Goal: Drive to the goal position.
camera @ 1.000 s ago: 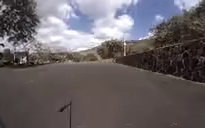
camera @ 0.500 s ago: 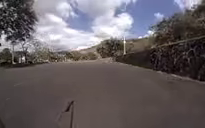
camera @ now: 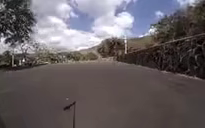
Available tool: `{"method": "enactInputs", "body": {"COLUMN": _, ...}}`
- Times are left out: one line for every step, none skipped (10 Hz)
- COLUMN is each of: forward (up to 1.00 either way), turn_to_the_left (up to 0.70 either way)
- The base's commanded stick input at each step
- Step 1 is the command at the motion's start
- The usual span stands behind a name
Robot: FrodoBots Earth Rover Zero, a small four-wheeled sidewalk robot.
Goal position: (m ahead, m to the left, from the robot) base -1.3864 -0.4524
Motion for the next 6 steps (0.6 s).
{"method": "enactInputs", "body": {"forward": 0.70, "turn_to_the_left": 0.00}}
{"method": "enactInputs", "body": {"forward": 0.70, "turn_to_the_left": 0.00}}
{"method": "enactInputs", "body": {"forward": 0.70, "turn_to_the_left": 0.00}}
{"method": "enactInputs", "body": {"forward": 0.70, "turn_to_the_left": 0.00}}
{"method": "enactInputs", "body": {"forward": 0.70, "turn_to_the_left": 0.00}}
{"method": "enactInputs", "body": {"forward": 0.70, "turn_to_the_left": 0.00}}
